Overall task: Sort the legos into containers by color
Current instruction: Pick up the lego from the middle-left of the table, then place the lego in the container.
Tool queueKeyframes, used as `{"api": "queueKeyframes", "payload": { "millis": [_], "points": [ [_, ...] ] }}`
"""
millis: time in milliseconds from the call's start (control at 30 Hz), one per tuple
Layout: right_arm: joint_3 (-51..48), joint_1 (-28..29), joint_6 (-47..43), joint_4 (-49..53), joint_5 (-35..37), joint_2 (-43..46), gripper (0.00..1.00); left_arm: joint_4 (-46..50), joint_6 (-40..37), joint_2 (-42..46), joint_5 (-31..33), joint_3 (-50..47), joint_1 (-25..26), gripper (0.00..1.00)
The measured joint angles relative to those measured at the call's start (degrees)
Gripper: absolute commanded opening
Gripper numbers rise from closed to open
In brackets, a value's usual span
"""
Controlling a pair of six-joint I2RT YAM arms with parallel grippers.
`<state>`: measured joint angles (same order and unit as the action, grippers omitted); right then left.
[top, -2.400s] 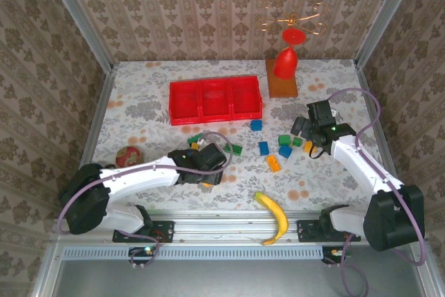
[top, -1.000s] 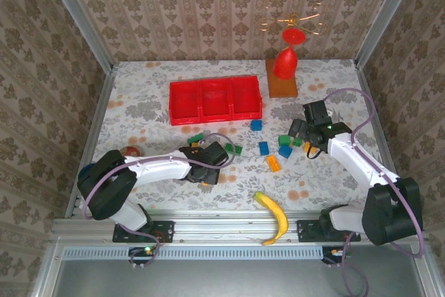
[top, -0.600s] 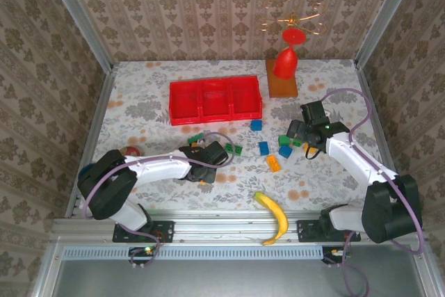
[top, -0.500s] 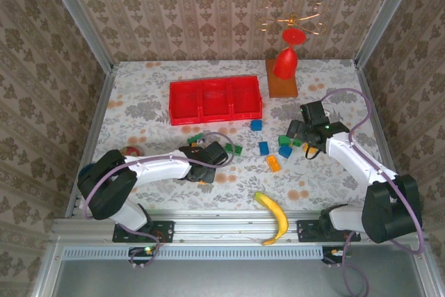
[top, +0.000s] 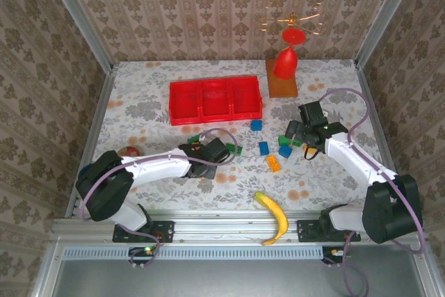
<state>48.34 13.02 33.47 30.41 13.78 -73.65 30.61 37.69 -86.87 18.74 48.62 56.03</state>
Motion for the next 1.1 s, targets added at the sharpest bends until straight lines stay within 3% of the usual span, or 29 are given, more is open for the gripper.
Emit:
{"api": "queueKeyframes", "payload": {
  "millis": [167,533,733,1100],
  "points": [
    [0.0,0.9,0.0,-0.3,0.6,1.4,1.00,-2.1,-4.0,3.2,0.8,4.1,-3.7,0.44],
    [0.0,5.0,0.2,-0.7,1.7,3.0,1.00,-9.0,-13.0,4.4,0.8,9.9,-19.4,0.43],
    [0.1,8.9,1.3,-1.0,3.1,2.9,1.00,-12.4,-18.6,-0.6,-1.5,14.9,-26.6,0.44],
    [4.1,18.6,1.5,-1.1,4.5,-2.1,1.00,-14.6,-24.3,-13.7,-6.0,23.6,-34.2,0.47]
  ]
}}
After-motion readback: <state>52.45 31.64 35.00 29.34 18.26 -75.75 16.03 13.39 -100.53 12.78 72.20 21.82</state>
